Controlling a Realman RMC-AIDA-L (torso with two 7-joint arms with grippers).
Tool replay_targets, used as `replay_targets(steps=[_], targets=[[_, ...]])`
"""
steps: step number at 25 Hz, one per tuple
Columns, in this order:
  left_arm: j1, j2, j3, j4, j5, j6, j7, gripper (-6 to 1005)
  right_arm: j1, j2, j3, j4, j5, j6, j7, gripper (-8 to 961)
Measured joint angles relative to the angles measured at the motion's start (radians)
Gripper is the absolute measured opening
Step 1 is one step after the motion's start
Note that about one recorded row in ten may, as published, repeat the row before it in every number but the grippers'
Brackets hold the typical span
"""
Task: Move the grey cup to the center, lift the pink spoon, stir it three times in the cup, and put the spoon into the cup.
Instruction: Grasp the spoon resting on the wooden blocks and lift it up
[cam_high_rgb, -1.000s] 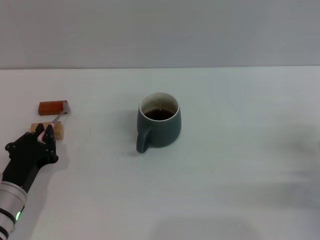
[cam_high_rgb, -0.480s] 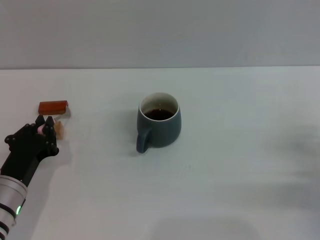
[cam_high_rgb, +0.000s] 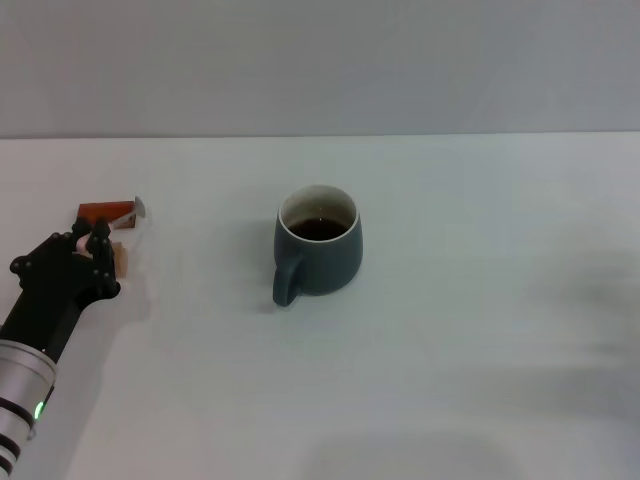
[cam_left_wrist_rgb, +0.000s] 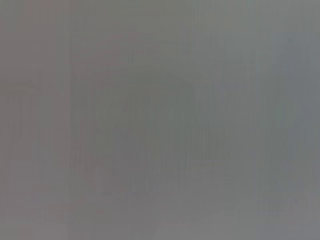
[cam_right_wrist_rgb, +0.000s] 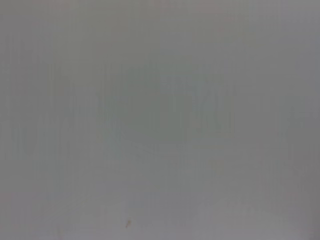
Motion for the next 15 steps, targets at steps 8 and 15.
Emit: replay_targets(steps=[8, 15], targets=[[0.008, 0.014, 0.000, -0.054, 0.022, 0.008, 0.000, 146, 0.000, 0.000, 0.003, -0.004, 0.000, 0.003, 0.000, 0], [0.054, 0.060, -0.001, -0.180, 0.067, -0.020, 0.000, 147, -0.002, -0.001, 0.047, -0.028, 0.000, 0.007, -0.004, 0]])
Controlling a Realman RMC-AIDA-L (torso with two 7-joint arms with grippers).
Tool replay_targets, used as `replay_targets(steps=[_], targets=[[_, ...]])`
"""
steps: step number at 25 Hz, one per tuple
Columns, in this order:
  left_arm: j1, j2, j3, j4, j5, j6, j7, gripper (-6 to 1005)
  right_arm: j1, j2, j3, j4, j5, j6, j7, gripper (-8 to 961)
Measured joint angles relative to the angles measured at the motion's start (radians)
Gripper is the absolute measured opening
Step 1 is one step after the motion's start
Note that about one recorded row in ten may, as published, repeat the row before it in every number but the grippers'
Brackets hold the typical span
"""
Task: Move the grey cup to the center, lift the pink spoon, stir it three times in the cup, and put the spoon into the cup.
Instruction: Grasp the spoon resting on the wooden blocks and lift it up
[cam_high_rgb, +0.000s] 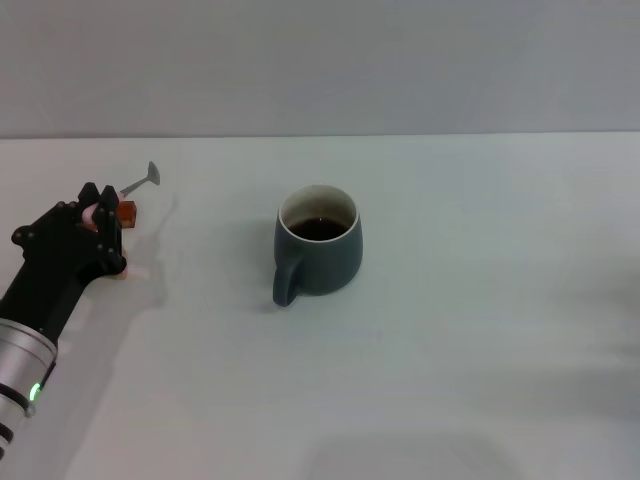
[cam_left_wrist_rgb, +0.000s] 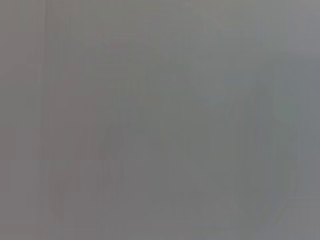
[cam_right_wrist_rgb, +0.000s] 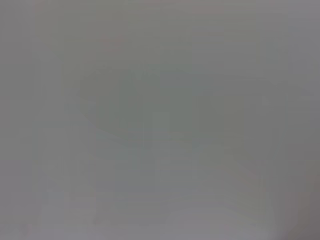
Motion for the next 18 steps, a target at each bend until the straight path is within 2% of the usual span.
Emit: replay_targets(steps=[2, 3, 7, 9, 18], targets=[[0.024, 0.023, -0.001, -0.059, 0.024, -0.026, 0.000, 147, -0.001, 0.000, 0.032, -0.026, 0.000, 0.002, 0.000, 0], [0.024, 0.023, -0.001, -0.059, 0.024, -0.026, 0.000, 147, -0.001, 0.000, 0.032, -0.026, 0.000, 0.002, 0.000, 0], [0.073, 0.058, -0.009, -0.178, 0.076, -0.086, -0.001, 147, -0.008, 0.000, 0.102, -0.066, 0.000, 0.018, 0.001, 0], [0.089, 0.066, -0.020, -0.220, 0.105, -0.109, -0.001, 147, -0.010, 0.000, 0.121, -0.073, 0.000, 0.022, 0.001, 0], [0.128, 0.073, -0.061, -0.343, 0.211, -0.183, -0.014, 146, -0.046, 0.001, 0.277, -0.118, 0.000, 0.033, -0.004, -1]])
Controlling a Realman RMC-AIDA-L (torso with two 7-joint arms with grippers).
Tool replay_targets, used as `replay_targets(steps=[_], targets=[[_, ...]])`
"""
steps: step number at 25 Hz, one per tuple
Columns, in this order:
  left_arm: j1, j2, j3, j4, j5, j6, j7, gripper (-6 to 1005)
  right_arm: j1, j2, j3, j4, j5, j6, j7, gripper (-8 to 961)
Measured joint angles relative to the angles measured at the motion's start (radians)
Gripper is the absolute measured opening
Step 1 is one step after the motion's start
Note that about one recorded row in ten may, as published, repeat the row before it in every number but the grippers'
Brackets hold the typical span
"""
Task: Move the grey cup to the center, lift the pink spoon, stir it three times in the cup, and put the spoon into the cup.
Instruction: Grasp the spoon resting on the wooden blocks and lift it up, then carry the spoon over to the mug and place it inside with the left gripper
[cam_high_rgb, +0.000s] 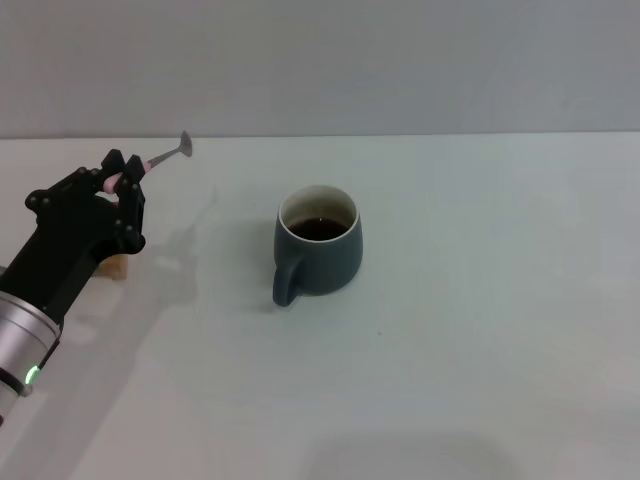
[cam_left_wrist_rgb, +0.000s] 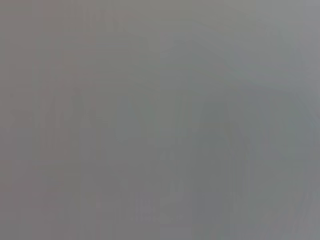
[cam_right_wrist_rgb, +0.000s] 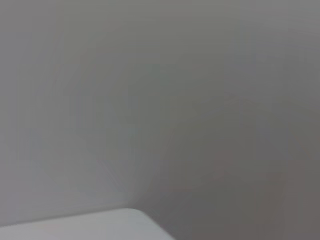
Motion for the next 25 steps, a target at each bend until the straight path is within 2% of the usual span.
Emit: replay_targets(steps=[3, 4, 8, 9, 11, 14, 25], targets=[[0.007, 0.005, -0.003, -0.033, 0.006, -0.023, -0.007, 146, -0.015, 0.001, 0.053, -0.013, 0.000, 0.000, -0.001, -1], [0.010, 0.008, -0.003, -0.052, 0.017, -0.035, -0.008, 146, -0.030, 0.000, 0.110, -0.020, 0.000, 0.000, -0.001, -1], [0.020, 0.012, -0.003, -0.089, 0.043, -0.061, -0.010, 146, -0.049, 0.000, 0.174, -0.027, 0.000, -0.007, -0.001, -1], [0.029, 0.020, -0.003, -0.124, 0.062, -0.082, -0.017, 146, -0.062, 0.000, 0.208, -0.029, 0.000, -0.012, -0.001, -1], [0.029, 0.020, -0.003, -0.124, 0.062, -0.082, -0.017, 146, -0.075, 0.000, 0.239, -0.032, 0.000, -0.016, -0.001, -1], [0.044, 0.035, -0.003, -0.174, 0.121, -0.095, -0.085, 146, -0.086, -0.002, 0.281, -0.043, 0.000, -0.025, -0.002, -1], [0.063, 0.072, 0.044, -0.252, 0.129, -0.109, -0.106, 147, -0.096, -0.004, 0.391, -0.079, 0.000, -0.056, -0.002, -1]])
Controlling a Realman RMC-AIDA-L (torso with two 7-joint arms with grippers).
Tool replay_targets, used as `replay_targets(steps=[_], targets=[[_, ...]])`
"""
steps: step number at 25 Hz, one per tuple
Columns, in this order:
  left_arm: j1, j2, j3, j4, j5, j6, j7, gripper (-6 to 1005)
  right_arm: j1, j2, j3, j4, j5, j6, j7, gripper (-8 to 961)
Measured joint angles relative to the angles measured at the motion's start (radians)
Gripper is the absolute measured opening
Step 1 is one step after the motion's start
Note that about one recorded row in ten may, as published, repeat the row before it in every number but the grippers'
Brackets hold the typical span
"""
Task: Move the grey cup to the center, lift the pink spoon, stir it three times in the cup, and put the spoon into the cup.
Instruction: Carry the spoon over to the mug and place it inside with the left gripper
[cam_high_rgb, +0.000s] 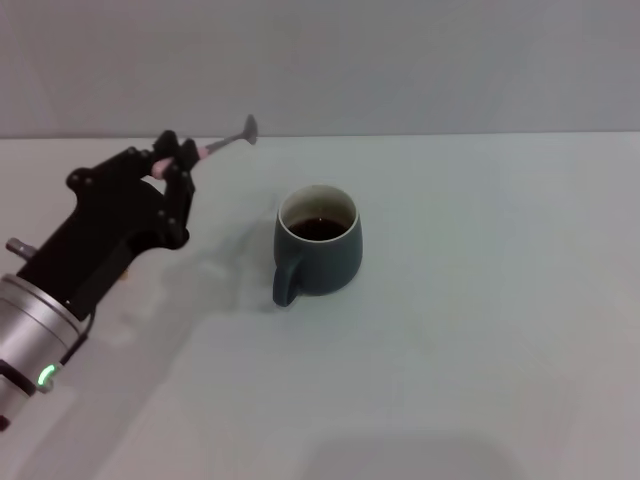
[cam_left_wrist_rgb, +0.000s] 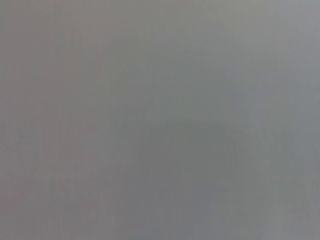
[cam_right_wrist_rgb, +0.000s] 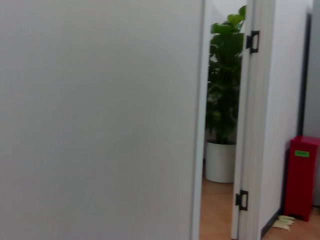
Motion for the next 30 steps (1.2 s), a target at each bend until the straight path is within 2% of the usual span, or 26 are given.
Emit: replay_targets(steps=[13, 19, 24, 30], targets=[[0.001, 0.006, 0.077, -0.035, 0.002, -0.037, -0.005, 147, 0.012, -0.005, -0.002, -0.002, 0.000, 0.001, -0.001, -1], [-0.029, 0.018, 0.088, -0.083, 0.002, -0.176, 0.011, 146, 0.012, -0.005, -0.004, 0.001, -0.001, 0.006, -0.002, -1], [-0.059, 0.037, 0.093, -0.115, 0.002, -0.254, 0.006, 146, 0.012, -0.004, -0.004, 0.003, -0.005, 0.008, -0.002, -1], [-0.062, 0.043, 0.089, -0.144, 0.002, -0.311, 0.013, 147, 0.011, -0.003, -0.004, 0.004, -0.006, 0.009, -0.002, -1]])
